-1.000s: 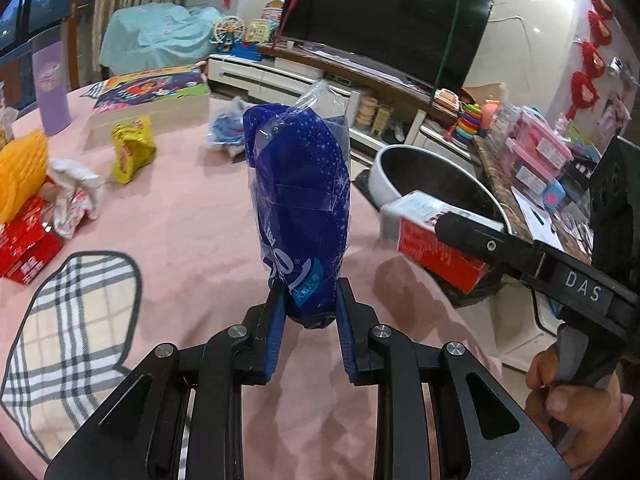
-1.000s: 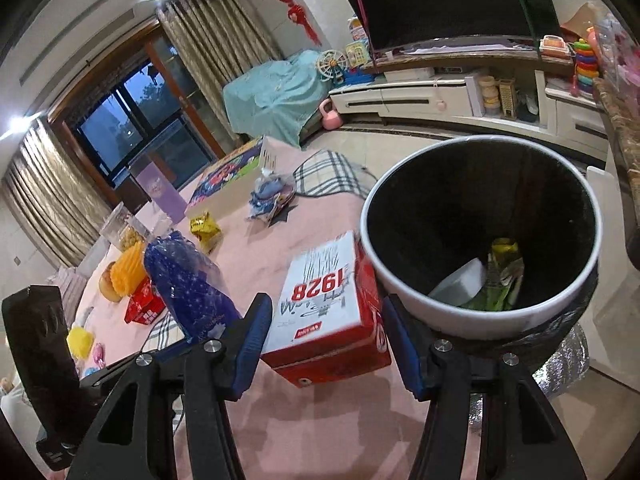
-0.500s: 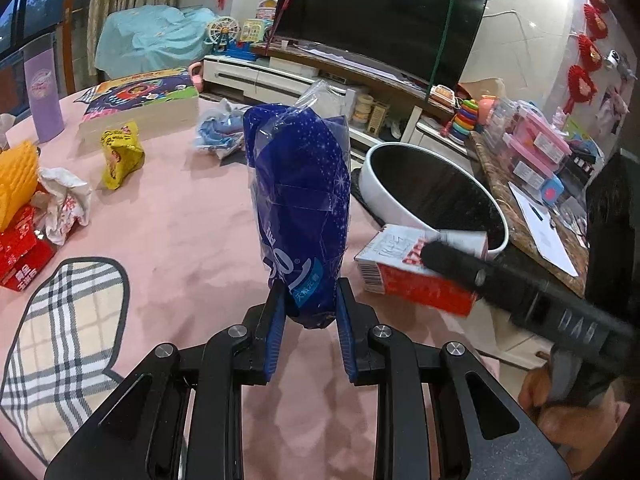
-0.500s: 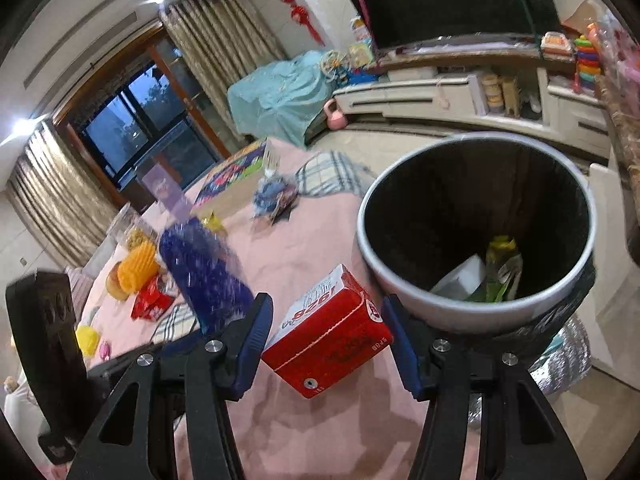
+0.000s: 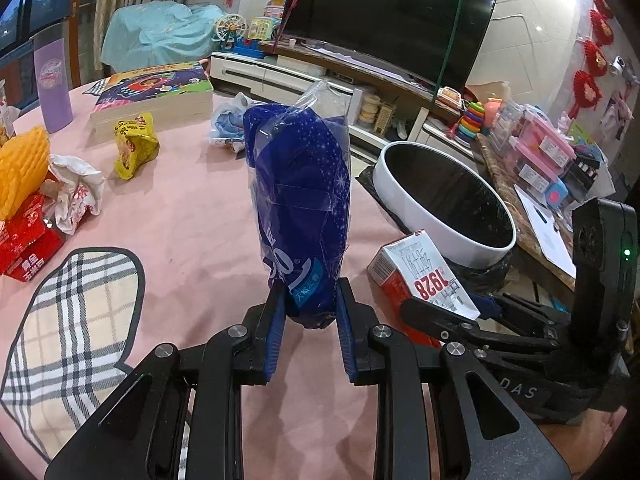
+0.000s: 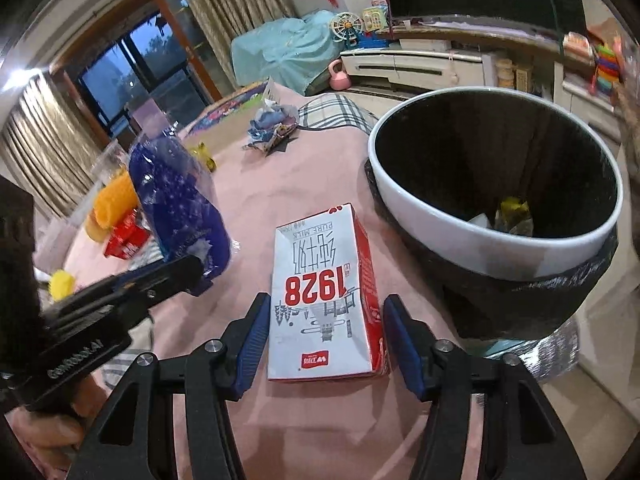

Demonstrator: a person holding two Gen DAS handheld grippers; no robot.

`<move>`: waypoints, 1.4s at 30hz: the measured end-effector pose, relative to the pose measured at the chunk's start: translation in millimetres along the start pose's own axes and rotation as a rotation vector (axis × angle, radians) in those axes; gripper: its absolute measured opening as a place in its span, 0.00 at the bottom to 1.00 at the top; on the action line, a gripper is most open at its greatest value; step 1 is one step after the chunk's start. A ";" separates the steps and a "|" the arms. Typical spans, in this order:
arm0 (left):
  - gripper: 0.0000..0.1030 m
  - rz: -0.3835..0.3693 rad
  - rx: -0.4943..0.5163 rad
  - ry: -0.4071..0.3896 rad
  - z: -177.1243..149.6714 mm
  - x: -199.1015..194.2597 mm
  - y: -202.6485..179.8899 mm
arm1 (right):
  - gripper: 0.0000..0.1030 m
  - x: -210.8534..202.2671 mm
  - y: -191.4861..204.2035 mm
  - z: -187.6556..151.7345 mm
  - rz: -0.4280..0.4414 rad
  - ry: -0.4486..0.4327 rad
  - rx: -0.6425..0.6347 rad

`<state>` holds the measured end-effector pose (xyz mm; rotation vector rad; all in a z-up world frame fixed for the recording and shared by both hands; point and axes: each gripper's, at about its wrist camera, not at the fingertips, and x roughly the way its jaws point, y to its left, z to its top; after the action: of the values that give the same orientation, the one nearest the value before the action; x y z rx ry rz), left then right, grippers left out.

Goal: Collect trash
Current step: 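Carry the blue bag and red and white milk box over the bin and release both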

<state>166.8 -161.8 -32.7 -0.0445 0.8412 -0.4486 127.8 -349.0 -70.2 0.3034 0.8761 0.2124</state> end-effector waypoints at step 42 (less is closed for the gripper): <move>0.22 -0.095 0.184 0.030 54.0 31.7 -92.6 | 0.54 -55.0 -85.3 43.8 -0.052 -0.193 0.167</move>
<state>190.5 -265.7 0.8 0.0928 0.8262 -0.6155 132.6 -453.2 -33.7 0.4484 0.7108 0.0599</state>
